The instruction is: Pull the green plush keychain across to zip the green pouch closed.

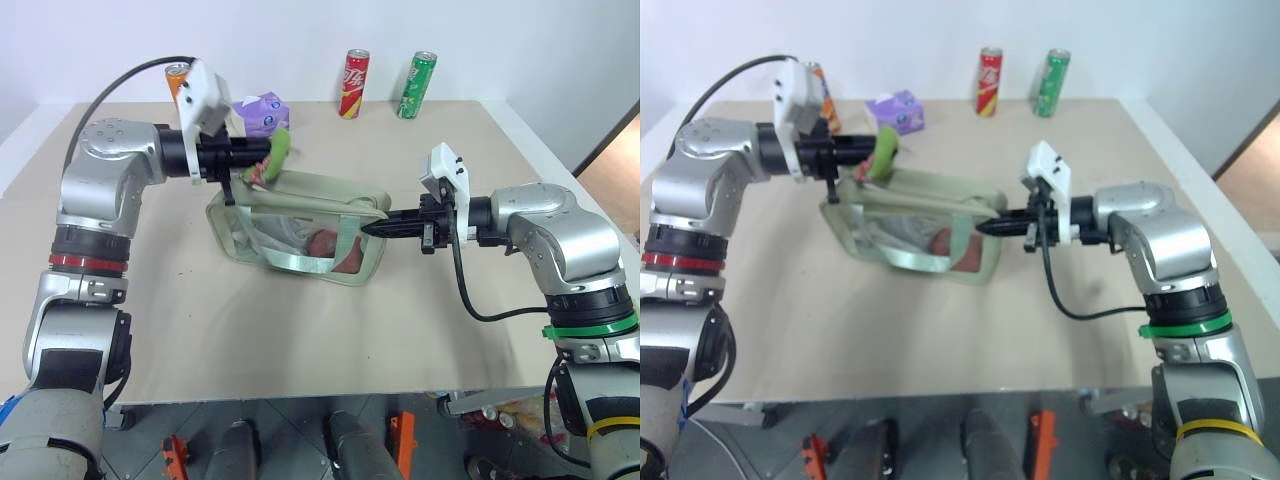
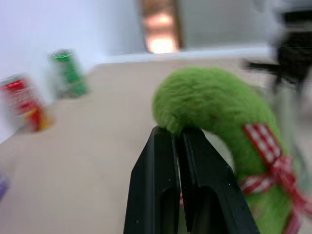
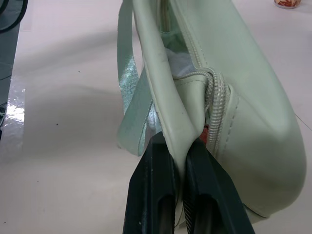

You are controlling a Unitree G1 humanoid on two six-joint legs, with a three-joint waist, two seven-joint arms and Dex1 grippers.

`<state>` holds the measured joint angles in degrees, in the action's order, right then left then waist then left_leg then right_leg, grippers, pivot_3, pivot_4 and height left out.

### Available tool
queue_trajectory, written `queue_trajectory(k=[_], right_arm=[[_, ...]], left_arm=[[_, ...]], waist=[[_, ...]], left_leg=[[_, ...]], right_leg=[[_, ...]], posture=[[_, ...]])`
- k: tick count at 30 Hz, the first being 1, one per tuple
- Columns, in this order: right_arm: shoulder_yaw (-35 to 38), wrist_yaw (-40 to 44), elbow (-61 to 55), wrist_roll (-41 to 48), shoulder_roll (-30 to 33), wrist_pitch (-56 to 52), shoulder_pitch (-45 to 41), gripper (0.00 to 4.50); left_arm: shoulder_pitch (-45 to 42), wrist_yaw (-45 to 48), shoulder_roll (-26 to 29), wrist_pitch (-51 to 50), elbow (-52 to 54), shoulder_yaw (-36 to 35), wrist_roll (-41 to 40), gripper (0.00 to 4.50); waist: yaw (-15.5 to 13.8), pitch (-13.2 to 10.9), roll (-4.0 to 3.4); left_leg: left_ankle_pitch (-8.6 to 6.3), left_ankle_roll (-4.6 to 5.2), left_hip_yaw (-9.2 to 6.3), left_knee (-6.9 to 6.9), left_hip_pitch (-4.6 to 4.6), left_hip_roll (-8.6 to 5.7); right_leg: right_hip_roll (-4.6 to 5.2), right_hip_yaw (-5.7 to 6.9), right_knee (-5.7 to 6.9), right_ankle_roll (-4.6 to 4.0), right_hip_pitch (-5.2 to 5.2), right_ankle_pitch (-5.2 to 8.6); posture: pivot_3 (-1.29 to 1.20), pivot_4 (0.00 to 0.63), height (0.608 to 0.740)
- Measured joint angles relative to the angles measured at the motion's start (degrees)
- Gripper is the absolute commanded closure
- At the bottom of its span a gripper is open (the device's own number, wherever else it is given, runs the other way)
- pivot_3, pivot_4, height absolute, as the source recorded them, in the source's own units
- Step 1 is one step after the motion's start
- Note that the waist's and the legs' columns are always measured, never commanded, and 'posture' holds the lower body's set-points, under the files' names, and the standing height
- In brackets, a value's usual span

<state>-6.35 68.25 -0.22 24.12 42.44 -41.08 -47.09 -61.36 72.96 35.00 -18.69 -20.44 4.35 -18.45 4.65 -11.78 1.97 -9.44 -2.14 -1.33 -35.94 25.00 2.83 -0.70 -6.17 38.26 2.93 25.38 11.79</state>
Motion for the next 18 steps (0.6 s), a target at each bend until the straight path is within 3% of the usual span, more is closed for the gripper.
queue_trajectory(k=[3, 9, 18], right_arm=[[0.01, -0.44, -0.18, 0.31, 0.15, -0.33, 0.27, 4.5], [0.42, -1.31, -1.3, 0.44, 0.4, -0.83, 1.19, 4.5], [1.12, -2.47, -3.01, 1.53, 0.87, -2.08, 2.13, 4.5]], left_arm=[[0.37, 3.3, 0.39, 2.64, 1.12, 4.56, 3.45, 4.49], [0.34, 5.11, -1.0, 5.83, 1.18, 7.14, 6.44, 4.49], [-2.19, 0.18, -6.88, 8.13, -3.31, 4.27, 6.39, 4.49]], waist=[[-0.07, 0.0, 0.0], [-0.21, 0.0, 0.0], [-0.26, 0.0, 0.0]], left_leg=[[0.01, 0.02, -0.01, -0.06, 0.01, 0.0], [0.01, 0.02, 0.01, -0.2, 0.05, -0.01], [0.01, 0.02, 0.0, -0.28, 0.09, -0.02]], right_leg=[[0.0, 0.01, 0.02, 0.0, -0.01, -0.01], [0.01, -0.01, 0.01, 0.01, -0.05, -0.01], [0.01, -0.03, 0.01, 0.08, -0.05, -0.05]], posture=[[0.0, 0.15, 0.74], [0.0, 0.15, 0.74], [0.0, 0.15, 0.74]])
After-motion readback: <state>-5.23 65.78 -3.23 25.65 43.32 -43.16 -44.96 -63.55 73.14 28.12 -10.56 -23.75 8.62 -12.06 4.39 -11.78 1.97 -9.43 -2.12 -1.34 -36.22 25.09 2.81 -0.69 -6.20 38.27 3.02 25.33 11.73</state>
